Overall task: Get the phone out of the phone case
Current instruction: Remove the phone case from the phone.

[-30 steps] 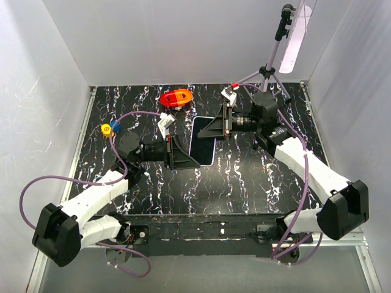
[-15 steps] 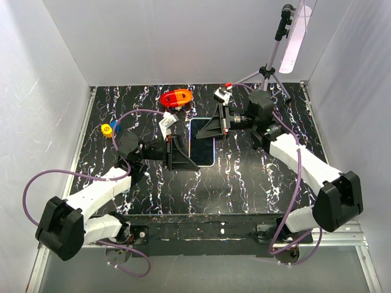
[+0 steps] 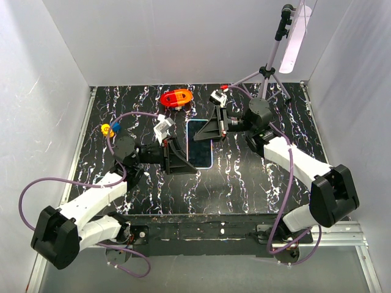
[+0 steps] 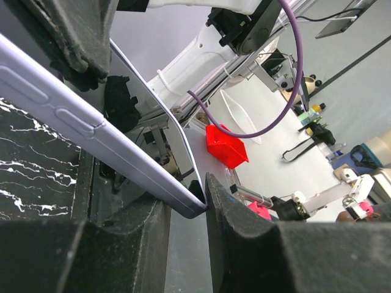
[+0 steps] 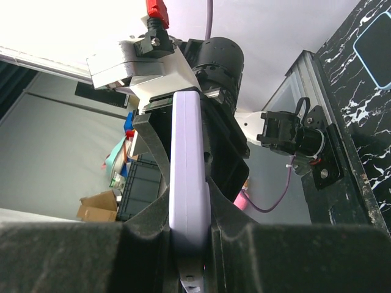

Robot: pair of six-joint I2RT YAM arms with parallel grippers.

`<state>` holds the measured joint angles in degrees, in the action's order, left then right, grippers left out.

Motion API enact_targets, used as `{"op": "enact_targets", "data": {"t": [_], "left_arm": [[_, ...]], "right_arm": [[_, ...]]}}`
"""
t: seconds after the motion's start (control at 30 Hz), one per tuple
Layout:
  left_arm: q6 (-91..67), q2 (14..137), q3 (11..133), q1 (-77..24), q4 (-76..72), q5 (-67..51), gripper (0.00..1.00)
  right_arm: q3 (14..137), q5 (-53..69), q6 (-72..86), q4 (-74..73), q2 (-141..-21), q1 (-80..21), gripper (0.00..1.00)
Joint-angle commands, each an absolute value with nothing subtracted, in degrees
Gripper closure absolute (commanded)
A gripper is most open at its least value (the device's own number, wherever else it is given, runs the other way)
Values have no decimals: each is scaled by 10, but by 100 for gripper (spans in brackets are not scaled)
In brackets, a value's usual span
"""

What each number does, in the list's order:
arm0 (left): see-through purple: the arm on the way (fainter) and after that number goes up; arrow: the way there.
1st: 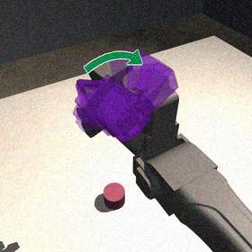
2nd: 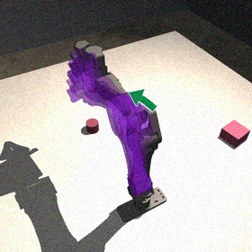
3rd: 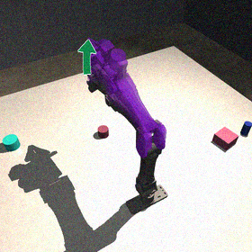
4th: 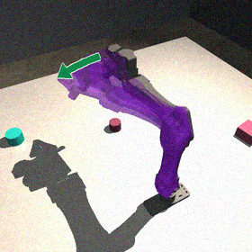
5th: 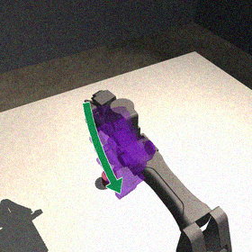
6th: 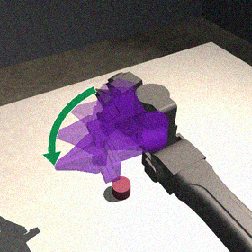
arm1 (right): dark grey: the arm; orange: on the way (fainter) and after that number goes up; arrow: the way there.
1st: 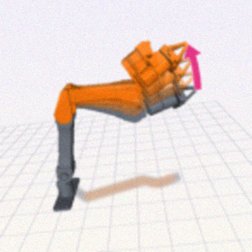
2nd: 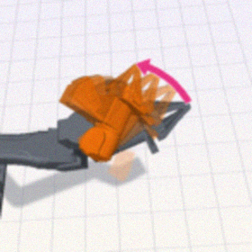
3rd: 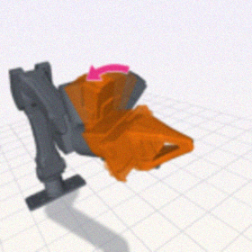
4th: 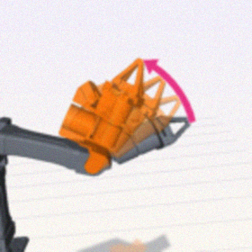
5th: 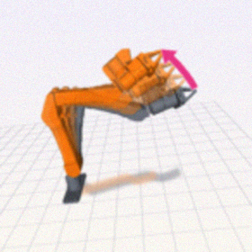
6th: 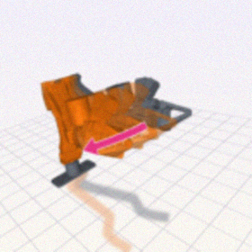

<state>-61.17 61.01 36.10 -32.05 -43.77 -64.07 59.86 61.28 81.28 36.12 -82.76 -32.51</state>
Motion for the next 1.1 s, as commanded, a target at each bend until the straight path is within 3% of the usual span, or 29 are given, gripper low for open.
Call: {"op": "enact_targets", "data": {"t": [0.0,0.5,0.9,1.07], "left_arm": [[-536,572,373,-331,-556,-618,100],[-504,566,397,-331,-574,-664,100],[-395,543,380,-330,-388,-540,100],[-375,550,353,-329,-329,-492,100]], "right_arm": [[593,562,842,341,-839,-343,99],[606,558,884,390,-899,-377,99],[589,534,904,436,-865,-385,99],[581,525,989,531,-857,-384,99]]}}
